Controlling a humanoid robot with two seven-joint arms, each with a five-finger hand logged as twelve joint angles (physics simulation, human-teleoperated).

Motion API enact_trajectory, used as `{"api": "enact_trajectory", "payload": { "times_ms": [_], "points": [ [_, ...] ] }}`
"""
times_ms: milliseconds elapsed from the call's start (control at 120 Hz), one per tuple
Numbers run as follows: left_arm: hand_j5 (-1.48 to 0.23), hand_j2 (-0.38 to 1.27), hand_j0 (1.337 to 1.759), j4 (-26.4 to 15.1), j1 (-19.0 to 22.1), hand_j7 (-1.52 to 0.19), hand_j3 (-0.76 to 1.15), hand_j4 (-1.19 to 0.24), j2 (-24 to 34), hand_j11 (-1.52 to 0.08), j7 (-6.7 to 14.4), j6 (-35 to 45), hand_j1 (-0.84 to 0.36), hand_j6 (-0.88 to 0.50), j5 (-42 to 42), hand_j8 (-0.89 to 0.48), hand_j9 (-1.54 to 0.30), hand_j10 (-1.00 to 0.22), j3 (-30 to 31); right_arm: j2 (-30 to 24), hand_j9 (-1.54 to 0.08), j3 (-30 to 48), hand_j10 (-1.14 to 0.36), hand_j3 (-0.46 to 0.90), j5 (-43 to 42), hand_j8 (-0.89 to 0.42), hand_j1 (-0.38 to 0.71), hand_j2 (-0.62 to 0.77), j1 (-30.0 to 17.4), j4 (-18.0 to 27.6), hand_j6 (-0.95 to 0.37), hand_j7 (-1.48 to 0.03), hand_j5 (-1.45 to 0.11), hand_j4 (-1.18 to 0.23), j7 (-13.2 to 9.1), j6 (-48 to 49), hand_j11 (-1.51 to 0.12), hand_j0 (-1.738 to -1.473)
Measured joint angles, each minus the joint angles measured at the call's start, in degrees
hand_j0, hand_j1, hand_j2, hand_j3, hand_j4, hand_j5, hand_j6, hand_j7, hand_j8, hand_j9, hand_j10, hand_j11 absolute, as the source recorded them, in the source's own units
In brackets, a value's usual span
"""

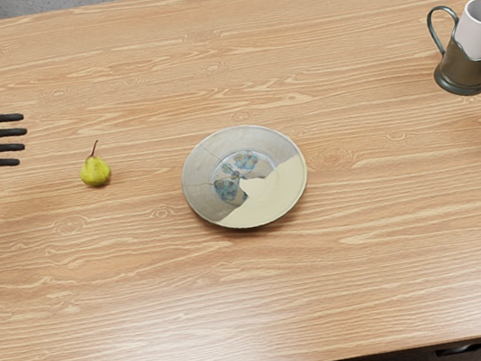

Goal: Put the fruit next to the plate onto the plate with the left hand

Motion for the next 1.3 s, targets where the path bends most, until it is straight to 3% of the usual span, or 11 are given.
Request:
{"api": "enact_trajectory", "payload": {
  "times_ms": [192, 258, 392, 658, 892, 1000, 1092, 1192, 1300],
  "points": [
    [-0.01, 0.0, 1.658, 0.0, -0.1, -0.01, 0.0, 0.0, -0.5, -0.01, 0.2, 0.0, 0.34, 0.0, 0.0, 0.0, -0.01, 0.0, -0.5, 0.0, -0.02, -0.2, -0.01, 0.0, 0.0, -0.01, -0.33, 0.0, -0.1, 0.0, -0.01, -0.02, -0.02, -0.01, 0.0, 0.0, -0.02, -1.658],
    [-0.01, 0.0, 1.658, 0.0, -1.3, -0.01, 0.0, 0.0, -1.0, -0.01, 1.1, 0.0, 0.34, 0.0, 0.4, 0.0, -0.01, 0.0, -0.7, 0.0, -0.02, -0.2, -0.01, 0.0, 0.0, -0.01, -0.33, 0.0, -0.1, 0.0, -0.01, -0.02, -0.02, -0.01, 0.0, 0.0, -0.02, -1.658],
    [-0.02, 0.0, 1.658, -0.1, -3.5, -0.02, 0.0, -0.01, -7.7, -0.02, 2.4, 0.0, 0.33, -0.01, 3.3, -0.01, -0.02, -0.01, -1.8, 0.0, -0.02, -0.2, -0.01, 0.0, 0.0, -0.01, -0.33, 0.0, 0.0, 0.0, -0.01, -0.02, -0.02, -0.01, 0.0, 0.0, -0.02, -1.658],
    [-0.08, 0.01, 1.658, -2.5, -4.5, -0.08, 0.0, -0.06, -11.0, -0.08, 2.8, 0.0, 0.28, -0.06, 25.2, -0.06, -0.08, -0.06, -10.9, 0.0, -0.02, -0.2, -0.01, 0.0, 0.0, -0.01, -0.33, 0.0, 0.0, 0.0, -0.01, -0.02, -0.02, -0.01, 0.0, 0.0, -0.02, -1.658],
    [-0.13, 0.02, 1.658, -4.6, -4.6, -0.13, 0.0, -0.11, -15.5, -0.13, 2.8, 0.3, 0.23, -0.11, 41.4, -0.11, -0.13, -0.11, -12.2, 0.0, -0.02, -0.2, -0.01, 0.0, 0.0, -0.01, -0.33, 0.0, 0.0, 0.0, -0.01, -0.02, -0.02, -0.01, 0.0, 0.0, -0.02, -1.658],
    [-0.15, 0.02, 1.658, -4.8, -5.6, -0.15, 0.0, -0.12, -16.1, -0.15, 2.8, 5.1, 0.21, -0.12, 48.3, -0.12, -0.15, -0.11, -12.2, 0.0, -0.02, -0.2, -0.01, 0.0, 0.0, -0.01, -0.33, 0.0, 0.0, 0.0, -0.01, -0.02, -0.02, -0.01, 0.0, 0.0, -0.02, -1.658],
    [-0.15, 0.02, 1.658, -5.3, -3.4, -0.15, 0.0, -0.12, -16.3, -0.15, 2.8, 8.7, 0.21, -0.12, 53.0, -0.12, -0.15, -0.12, -11.7, 0.0, -0.02, -0.2, -0.01, 0.0, 0.0, -0.01, -0.33, 0.0, 0.0, 0.0, -0.01, -0.02, -0.02, -0.01, 0.0, 0.0, -0.02, -1.658],
    [-0.16, 0.03, 1.658, -11.6, -0.3, -0.16, 0.0, -0.12, -8.6, -0.16, 2.8, 10.6, 0.2, -0.12, 55.3, -0.12, -0.16, -0.12, -11.4, 0.0, -0.02, -0.2, -0.01, 0.0, 0.0, -0.01, -0.33, 0.0, 0.0, 0.0, -0.01, -0.02, -0.02, -0.01, 0.0, 0.0, -0.02, -1.658],
    [-0.16, 0.03, 1.658, -20.0, 1.1, -0.16, 0.0, -0.13, -6.8, -0.16, 2.8, 13.1, 0.2, -0.13, 56.3, -0.13, -0.16, -0.13, -11.3, 0.0, -0.02, -0.2, -0.01, 0.0, 0.0, -0.01, -0.33, 0.0, 0.0, 0.0, -0.01, -0.02, -0.02, -0.01, 0.0, 0.0, -0.02, -1.658]
  ]
}}
